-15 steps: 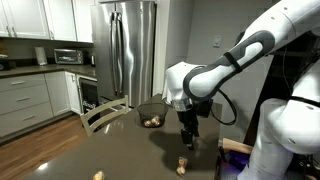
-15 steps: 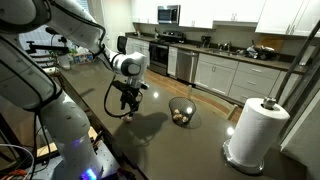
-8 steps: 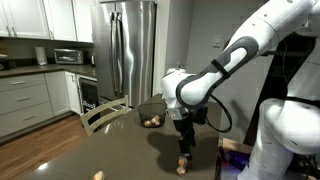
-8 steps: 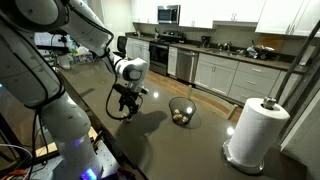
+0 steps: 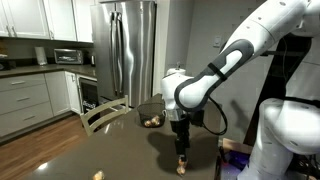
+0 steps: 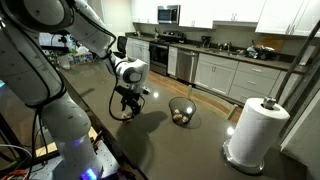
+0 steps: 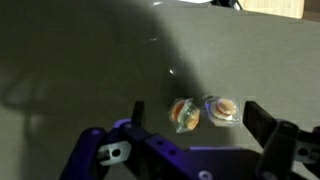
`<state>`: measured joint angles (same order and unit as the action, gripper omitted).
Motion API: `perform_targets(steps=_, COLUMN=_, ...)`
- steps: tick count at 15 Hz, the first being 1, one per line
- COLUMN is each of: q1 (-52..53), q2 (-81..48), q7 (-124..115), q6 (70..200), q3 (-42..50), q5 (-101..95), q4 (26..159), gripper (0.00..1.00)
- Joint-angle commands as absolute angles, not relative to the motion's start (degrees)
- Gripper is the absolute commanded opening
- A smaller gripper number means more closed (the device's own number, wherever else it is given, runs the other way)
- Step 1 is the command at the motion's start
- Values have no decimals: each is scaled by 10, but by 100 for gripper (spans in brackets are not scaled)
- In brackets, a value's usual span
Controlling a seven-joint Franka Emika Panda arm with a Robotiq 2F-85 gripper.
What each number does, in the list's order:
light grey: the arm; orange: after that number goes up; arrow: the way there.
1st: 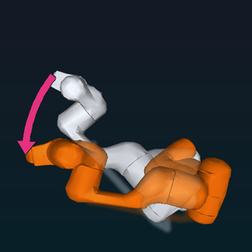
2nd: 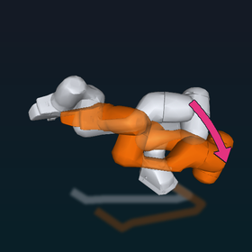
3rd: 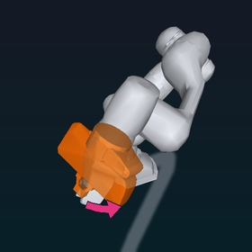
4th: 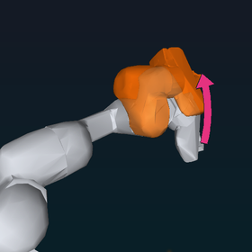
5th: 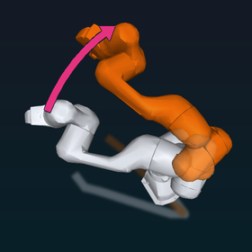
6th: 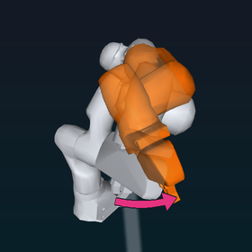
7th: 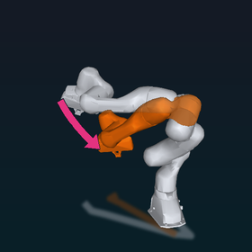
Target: Put the right most object in the black basket
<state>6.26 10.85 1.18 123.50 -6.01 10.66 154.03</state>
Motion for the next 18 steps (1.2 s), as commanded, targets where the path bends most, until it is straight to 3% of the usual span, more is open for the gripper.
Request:
perform_targets(steps=1, q1=65, q2=88, q7=38, q6=1265, q3=-53, q5=111, q4=1540, gripper=100)
perform_targets(steps=9, q1=54, q2=31, q7=28, q6=1330, q3=-45, q5=80, q4=1534, gripper=100)
perform_targets(steps=11, q1=53, q2=20, q7=23, q6=1337, q3=-43, q5=69, q4=1533, gripper=74)
perform_targets(steps=15, q1=52, q2=3, q7=18, q6=1348, q3=-42, q5=60, q4=1532, gripper=64)
perform_targets(steps=16, q1=51, q2=3, q7=19, q6=1342, q3=-41, q5=58, q4=1529, gripper=47)
perform_targets(steps=18, q1=50, q2=6, q7=14, q6=1336, q3=-40, q5=56, q4=1527, gripper=37)
